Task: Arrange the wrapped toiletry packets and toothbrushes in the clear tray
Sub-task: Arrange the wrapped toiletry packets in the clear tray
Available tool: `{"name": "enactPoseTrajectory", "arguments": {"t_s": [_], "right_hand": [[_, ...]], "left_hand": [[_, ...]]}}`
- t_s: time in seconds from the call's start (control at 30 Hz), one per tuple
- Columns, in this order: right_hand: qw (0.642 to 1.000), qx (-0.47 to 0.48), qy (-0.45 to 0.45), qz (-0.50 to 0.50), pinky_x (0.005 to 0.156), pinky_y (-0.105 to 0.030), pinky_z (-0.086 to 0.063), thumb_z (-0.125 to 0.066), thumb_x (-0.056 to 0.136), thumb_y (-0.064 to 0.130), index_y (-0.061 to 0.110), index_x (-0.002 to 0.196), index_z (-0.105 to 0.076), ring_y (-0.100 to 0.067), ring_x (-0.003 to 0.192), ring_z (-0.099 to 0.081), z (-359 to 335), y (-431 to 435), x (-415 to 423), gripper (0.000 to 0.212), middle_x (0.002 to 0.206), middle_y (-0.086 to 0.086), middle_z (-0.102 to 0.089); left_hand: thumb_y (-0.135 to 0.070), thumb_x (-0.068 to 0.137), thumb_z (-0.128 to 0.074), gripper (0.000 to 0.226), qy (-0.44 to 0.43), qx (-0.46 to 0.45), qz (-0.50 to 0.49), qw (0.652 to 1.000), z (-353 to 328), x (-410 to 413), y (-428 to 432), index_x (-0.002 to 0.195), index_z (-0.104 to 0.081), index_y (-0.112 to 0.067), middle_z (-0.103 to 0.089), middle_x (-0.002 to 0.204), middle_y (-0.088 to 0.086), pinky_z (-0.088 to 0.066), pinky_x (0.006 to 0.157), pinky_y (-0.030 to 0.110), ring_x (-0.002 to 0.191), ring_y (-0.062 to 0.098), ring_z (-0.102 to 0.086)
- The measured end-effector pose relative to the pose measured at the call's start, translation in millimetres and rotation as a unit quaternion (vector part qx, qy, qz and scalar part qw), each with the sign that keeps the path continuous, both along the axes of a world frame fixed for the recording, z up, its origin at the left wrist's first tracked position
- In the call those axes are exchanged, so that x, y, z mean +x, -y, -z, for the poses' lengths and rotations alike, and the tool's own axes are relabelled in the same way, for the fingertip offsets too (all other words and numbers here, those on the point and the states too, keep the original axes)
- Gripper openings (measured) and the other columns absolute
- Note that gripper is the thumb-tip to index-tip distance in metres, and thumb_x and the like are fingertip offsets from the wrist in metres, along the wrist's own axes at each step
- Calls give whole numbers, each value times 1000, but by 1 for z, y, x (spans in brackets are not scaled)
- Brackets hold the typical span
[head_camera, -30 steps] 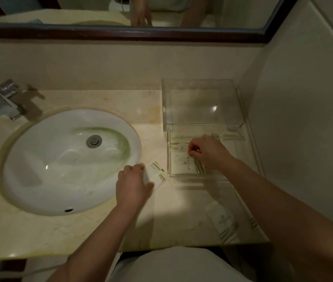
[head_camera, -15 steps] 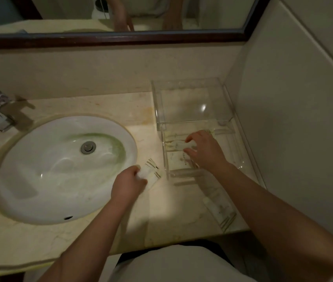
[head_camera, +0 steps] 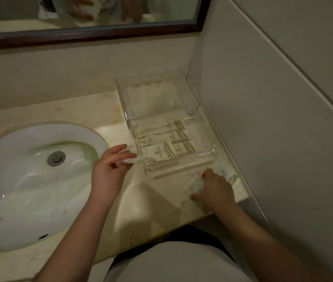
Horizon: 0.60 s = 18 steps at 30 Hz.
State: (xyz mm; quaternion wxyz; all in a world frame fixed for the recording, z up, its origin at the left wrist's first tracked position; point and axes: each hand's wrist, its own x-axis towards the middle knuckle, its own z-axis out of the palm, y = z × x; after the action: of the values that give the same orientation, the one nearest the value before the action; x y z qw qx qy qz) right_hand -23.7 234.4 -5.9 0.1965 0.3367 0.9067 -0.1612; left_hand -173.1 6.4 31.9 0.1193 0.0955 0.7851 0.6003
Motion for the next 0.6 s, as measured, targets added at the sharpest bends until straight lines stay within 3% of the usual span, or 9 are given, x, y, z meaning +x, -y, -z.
{"name": "enactPoseTrajectory", "arguments": {"t_s": [0.1, 0.17, 0.27, 0.4, 0.6], "right_hand": [[997, -76, -13, 13, 70, -31, -48, -74, 70, 44, 20, 95, -52, -18, 84, -58, -1, -3, -4, 41, 90, 2, -58], [989, -143, -41, 8, 61, -26, -41, -69, 77, 37, 24, 78, -50, -10, 71, -52, -7, -8, -6, 23, 78, 6, -53], [943, -309, -114, 58, 71, -24, -52, -68, 83, 28, 26, 83, -64, -5, 76, -64, -27, -19, -11, 4, 83, 9, -67], [885, -405, -186, 137, 85, -39, -58, -69, 85, 23, 24, 98, -72, -13, 90, -72, -49, -38, -24, 14, 96, 4, -75], [801, -517, -240, 184, 92, -46, -54, -66, 88, 20, 20, 101, -74, -21, 96, -72, -60, -59, -40, 15, 101, -2, -76]], "left_hand": [[17, 79, -61, 47, 15, 17, 29, 999, 1, 6, -13, 88, -75, -26, -52, 141, -4, -49, 94, 18, 118, 0, -57], [19, 79, -59, 49, 15, 26, 34, 999, -1, 10, -21, 87, -76, -26, -49, 143, -4, -49, 98, 22, 122, 2, -55], [17, 79, -62, 37, 19, 65, 40, 997, -10, 13, -33, 87, -76, -16, -55, 138, 1, -52, 91, 19, 113, 2, -61], [16, 78, -65, 31, 3, 74, 27, 997, -14, 16, -48, 86, -76, -11, -58, 134, 1, -52, 87, 17, 112, 2, -61], [16, 77, -66, 43, 26, 105, -34, 994, -18, 23, -67, 78, -79, -25, -64, 127, -6, -53, 82, 17, 113, 6, -62]]}}
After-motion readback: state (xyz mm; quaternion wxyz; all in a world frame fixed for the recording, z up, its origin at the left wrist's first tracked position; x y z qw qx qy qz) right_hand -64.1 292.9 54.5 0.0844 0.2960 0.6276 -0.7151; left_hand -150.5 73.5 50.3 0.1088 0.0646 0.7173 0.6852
